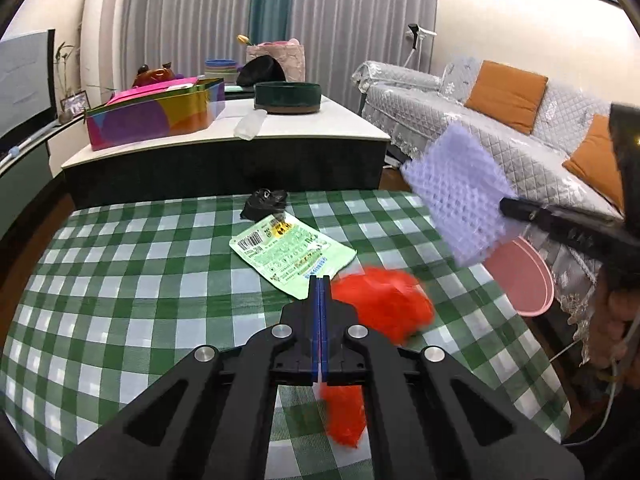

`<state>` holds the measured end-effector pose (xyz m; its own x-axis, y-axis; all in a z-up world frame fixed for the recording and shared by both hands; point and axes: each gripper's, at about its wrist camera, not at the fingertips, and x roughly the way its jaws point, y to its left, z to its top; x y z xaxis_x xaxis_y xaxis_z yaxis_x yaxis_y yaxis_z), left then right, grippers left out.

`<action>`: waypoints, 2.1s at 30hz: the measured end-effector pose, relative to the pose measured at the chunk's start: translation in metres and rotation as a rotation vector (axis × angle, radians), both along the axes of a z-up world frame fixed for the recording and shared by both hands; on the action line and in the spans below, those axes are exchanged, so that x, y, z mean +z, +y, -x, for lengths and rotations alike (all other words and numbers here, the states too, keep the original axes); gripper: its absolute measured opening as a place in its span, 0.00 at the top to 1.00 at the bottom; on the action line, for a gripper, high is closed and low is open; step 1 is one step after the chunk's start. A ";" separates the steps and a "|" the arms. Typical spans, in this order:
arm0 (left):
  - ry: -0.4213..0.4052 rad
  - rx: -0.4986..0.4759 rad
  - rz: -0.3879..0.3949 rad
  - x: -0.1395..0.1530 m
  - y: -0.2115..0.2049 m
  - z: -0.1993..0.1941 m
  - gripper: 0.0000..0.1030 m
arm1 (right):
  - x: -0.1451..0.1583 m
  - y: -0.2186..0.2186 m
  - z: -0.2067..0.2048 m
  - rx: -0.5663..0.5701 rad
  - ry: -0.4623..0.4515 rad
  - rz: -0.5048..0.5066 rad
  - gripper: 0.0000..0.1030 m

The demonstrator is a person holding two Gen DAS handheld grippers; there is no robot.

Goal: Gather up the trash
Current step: 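Carry the red bag and purple net in both grippers over the pink bucket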

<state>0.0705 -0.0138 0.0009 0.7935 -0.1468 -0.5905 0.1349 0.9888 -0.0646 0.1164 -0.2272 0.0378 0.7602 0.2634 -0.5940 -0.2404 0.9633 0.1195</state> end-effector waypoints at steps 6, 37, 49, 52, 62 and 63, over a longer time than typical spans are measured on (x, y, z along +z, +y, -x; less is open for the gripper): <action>0.027 -0.002 0.070 -0.003 0.011 0.000 0.99 | 0.009 -0.019 0.011 -0.032 -0.009 -0.026 0.90; 0.044 -0.082 -0.016 -0.013 -0.024 0.007 0.89 | 0.016 -0.030 0.027 -0.056 -0.028 -0.035 0.90; -0.038 -0.040 -0.007 0.013 -0.036 0.008 0.89 | 0.027 -0.038 0.044 -0.076 -0.099 0.056 0.90; -0.052 -0.046 -0.004 0.018 -0.047 0.006 0.89 | 0.027 -0.046 0.044 -0.094 -0.103 0.068 0.90; -0.089 -0.098 0.018 0.030 -0.093 -0.010 0.89 | 0.022 -0.095 0.037 -0.204 -0.098 0.092 0.90; -0.091 -0.107 0.021 0.030 -0.100 -0.013 0.89 | 0.021 -0.101 0.037 -0.215 -0.099 0.098 0.90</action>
